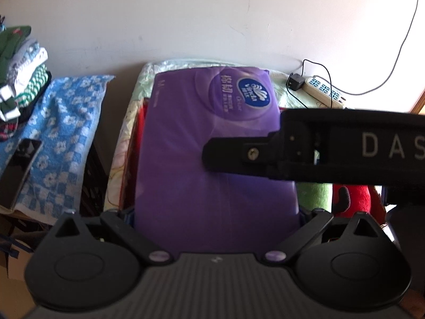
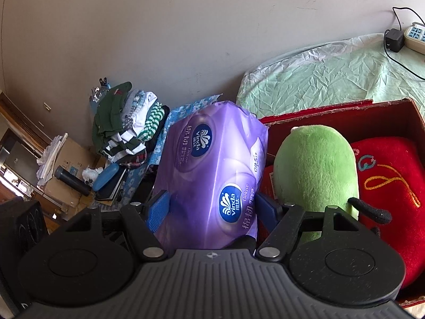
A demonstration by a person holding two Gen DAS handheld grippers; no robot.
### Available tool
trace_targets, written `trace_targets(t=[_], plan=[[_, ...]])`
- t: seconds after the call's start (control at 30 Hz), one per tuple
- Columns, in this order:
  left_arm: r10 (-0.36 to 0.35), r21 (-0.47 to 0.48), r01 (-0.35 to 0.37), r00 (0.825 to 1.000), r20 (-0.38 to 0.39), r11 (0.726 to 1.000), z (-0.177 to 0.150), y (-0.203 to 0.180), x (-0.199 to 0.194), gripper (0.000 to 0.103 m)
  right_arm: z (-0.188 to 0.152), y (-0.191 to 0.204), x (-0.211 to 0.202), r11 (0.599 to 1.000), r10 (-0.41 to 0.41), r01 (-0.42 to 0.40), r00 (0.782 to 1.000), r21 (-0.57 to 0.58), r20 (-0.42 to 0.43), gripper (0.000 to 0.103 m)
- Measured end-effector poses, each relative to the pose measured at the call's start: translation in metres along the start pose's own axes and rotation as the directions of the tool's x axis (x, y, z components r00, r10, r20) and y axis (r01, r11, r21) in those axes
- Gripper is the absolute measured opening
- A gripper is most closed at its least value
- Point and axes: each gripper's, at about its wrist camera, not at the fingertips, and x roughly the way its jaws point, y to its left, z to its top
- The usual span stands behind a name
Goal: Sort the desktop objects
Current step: 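Lower the tissue pack into the red box beside the plush and open the right gripper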
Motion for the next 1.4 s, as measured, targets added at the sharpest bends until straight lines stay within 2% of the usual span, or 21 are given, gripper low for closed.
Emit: trace_targets(t=[0.27,0.5,0.73,1.07,1.23,1.4], plan=[[0.005,-0.013,-0.005,1.0,-0.023,1.0,0.001,0.003,0.006,0.098,0.003,0.0,0.012,1.0,-0.016,0.015,0.999,-0.016,-0.035,0.074],[0.018,0.007,-0.018,0.999,-0.043,1.0,-0.001,-0.006,0.011,0.098,0.006,-0.012,0.019,0.999,-0.02,0.024,0.997,0.038,-0.08,0.074],[0.032,0.013,-0.031,0.998,-0.059,0.999,-0.002,-0.01,0.013,0.099,0.004,-0.008,0.02,0.998,-0.053,0.054,0.996,0.015,-0.078,0.074],[0.097,0.016,-0.096,0.993,-0.069,0.995,-0.001,-0.015,0.017,0.099,0.009,-0.006,0.032,0.998,-0.054,0.052,0.994,-0.019,-0.099,0.075],[0.094,0.008,-0.094,0.993,-0.074,0.996,-0.001,-0.014,0.013,0.099,0.007,-0.003,0.027,0.998,-0.06,0.059,0.995,-0.018,-0.084,0.078],[0.122,0.02,-0.121,0.992,-0.036,0.992,0.002,-0.017,0.0,0.101,0.008,0.003,0.015,0.997,-0.063,0.062,0.997,-0.034,-0.032,0.079]])
